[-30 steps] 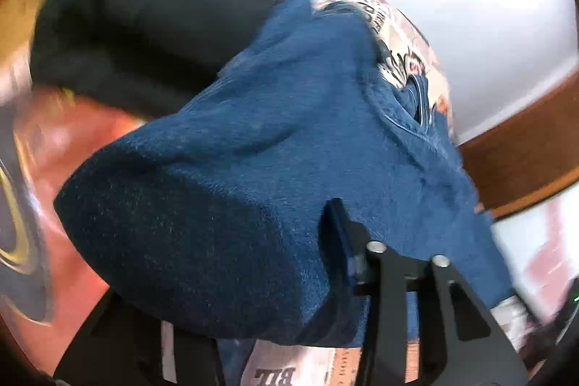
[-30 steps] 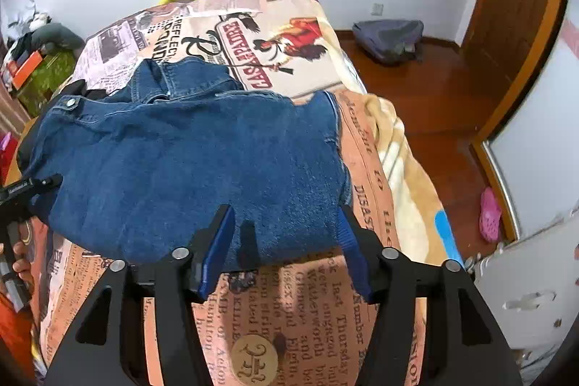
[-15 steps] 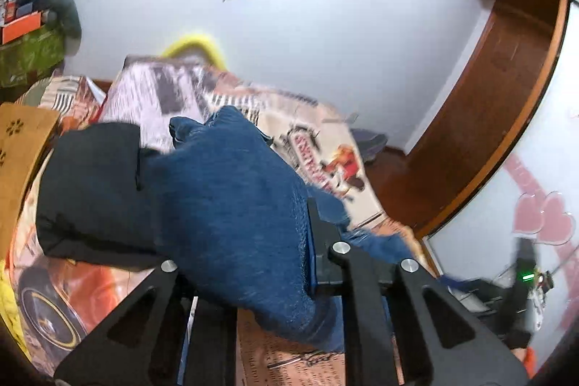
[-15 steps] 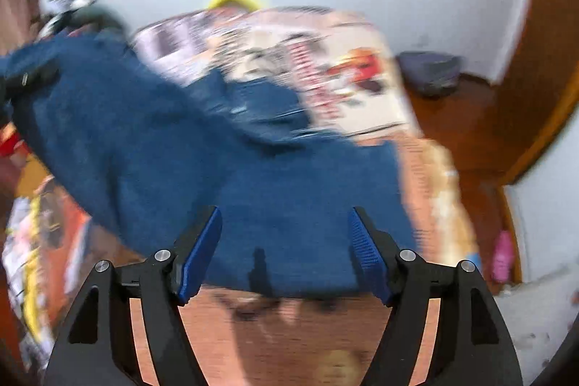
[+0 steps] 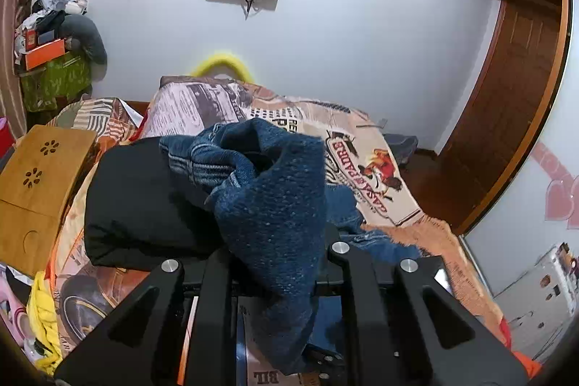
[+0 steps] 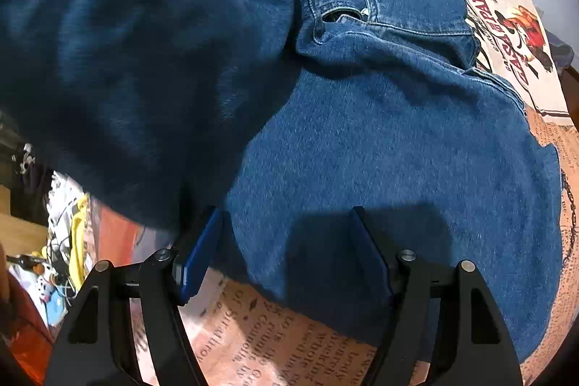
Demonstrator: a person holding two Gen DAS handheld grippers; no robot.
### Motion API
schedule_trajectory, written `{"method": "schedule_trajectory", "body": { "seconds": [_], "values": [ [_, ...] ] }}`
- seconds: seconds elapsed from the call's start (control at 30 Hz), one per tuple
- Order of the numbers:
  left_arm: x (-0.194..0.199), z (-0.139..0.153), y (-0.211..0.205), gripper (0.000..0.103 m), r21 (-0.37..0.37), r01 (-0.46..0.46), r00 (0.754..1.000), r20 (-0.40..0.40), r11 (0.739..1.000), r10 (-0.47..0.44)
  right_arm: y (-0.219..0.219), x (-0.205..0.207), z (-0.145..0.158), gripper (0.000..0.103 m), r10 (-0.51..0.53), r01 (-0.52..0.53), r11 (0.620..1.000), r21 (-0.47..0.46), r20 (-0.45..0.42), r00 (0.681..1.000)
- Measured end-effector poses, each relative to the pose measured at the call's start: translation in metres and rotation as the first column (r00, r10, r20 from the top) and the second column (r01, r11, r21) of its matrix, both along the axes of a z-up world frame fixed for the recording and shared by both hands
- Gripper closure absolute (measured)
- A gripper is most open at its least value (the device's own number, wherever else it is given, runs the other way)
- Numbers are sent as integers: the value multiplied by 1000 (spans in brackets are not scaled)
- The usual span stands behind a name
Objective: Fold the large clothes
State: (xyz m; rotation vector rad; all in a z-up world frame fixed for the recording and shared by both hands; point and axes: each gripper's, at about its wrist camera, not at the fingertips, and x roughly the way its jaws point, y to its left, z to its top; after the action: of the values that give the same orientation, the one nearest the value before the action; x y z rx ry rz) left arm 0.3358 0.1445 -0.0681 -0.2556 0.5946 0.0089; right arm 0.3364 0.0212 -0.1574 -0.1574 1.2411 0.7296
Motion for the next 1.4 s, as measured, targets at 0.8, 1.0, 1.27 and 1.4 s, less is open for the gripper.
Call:
{"method": "schedule_trajectory", "body": {
  "seconds": [0.8,1.0,1.27,1.4],
  "values": [
    [39,-109,-221,87,-11,530,792,-351,848,-499,-227,-27,34,35,-398,426,901,-85,230,888],
    [19,-95,-214,58,-36,573,765,-334,819,-550,-224,-35,50,35,-382,409,912,-43,275,882],
    [-6,-53,-171,42,158,484,863,-248,861,-440,-196,-39,81,35,-336,341,939,46,335,880],
    [-4,-46,-134,30,229,394,912,-219,890,-347,-171,-36,89,35,-297,288,954,79,358,885]
  ]
}}
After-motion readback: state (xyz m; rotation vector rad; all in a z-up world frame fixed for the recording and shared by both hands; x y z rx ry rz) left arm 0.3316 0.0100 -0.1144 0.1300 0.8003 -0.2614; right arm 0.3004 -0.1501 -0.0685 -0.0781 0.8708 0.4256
